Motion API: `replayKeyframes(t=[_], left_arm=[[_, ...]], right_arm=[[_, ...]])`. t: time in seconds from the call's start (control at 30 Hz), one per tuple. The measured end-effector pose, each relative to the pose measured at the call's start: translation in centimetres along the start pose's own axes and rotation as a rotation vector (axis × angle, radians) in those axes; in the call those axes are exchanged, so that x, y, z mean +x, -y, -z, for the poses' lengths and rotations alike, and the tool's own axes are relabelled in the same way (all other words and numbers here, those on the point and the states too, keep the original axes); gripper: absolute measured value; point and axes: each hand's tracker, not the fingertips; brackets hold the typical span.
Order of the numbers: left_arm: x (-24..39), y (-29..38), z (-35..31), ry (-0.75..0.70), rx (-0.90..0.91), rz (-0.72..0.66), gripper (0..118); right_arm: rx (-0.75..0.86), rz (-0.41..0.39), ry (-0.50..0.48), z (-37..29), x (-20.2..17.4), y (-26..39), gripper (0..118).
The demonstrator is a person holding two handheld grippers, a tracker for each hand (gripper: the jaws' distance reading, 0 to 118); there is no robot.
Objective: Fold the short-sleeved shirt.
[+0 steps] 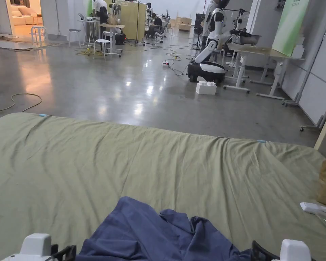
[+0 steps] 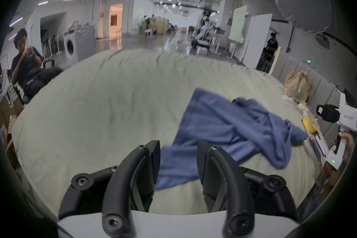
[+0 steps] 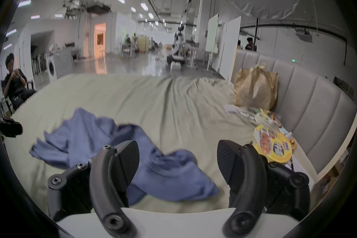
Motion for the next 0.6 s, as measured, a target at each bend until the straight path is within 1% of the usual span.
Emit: replayKeyframes(t=[0.03, 0.13, 0.17, 0.23, 0.27, 0.3, 0.33, 0.37, 0.4, 0.43, 0.47, 0.57, 0.6], left_arm=[[0.9, -0.5, -0.3, -0.003, 0.028, 0.011, 50], [3.9, -1.8, -1.8, -0.005, 0.154, 0.051, 50], [4.9, -2.1, -2.4, -0.017, 0.200, 0.067, 50], [6.7, -2.4, -3.3, -0.048, 0.257, 0.089, 50], [7.5, -2.5, -3.8, -0.056, 0.287, 0.100, 48], [8.0, -2.4, -4.2, -0.054, 0.319, 0.102, 37], [8.4, -2.6, -4.6, -0.053, 0.334, 0.099, 21], [9.0, -2.6, -4.8, -0.064, 0.327, 0.093, 10], [9.2, -2.4, -5.1, -0.059, 0.336, 0.081, 8], [9.3, -2.3, -5.2, -0.028, 0.341, 0.069, 5], [9.2, -2.0, -5.3, -0.002, 0.340, 0.057, 4], [9.6, -1.1, -4.7, -0.011, 0.302, 0.094, 2], [9.5, -0.8, -4.3, -0.005, 0.277, 0.100, 2]], right_arm=[[0.033, 0.012, -0.018, -0.5, -0.6, -0.6, 86], [0.139, 0.035, -0.049, -2.4, -2.9, -2.0, 83], [0.166, 0.038, -0.066, -2.8, -3.7, -2.4, 80], [0.218, 0.024, -0.054, -3.8, -5.3, -2.9, 53], [0.269, -0.006, -0.033, -4.4, -6.0, -3.2, 39], [0.309, -0.009, -0.038, -4.7, -6.6, -3.4, 21], [0.306, 0.010, -0.058, -4.9, -7.0, -3.2, 15], [0.300, 0.007, -0.066, -5.1, -7.4, -3.2, 11], [0.297, 0.013, -0.070, -5.1, -7.8, -3.2, 6], [0.292, 0.027, -0.082, -5.1, -8.0, -3.1, 4], [0.285, 0.035, -0.082, -5.0, -8.2, -2.9, 4], [0.266, 0.063, -0.100, -4.8, -8.3, -2.1, 1], [0.270, 0.052, -0.097, -4.7, -8.3, -2.0, 1]])
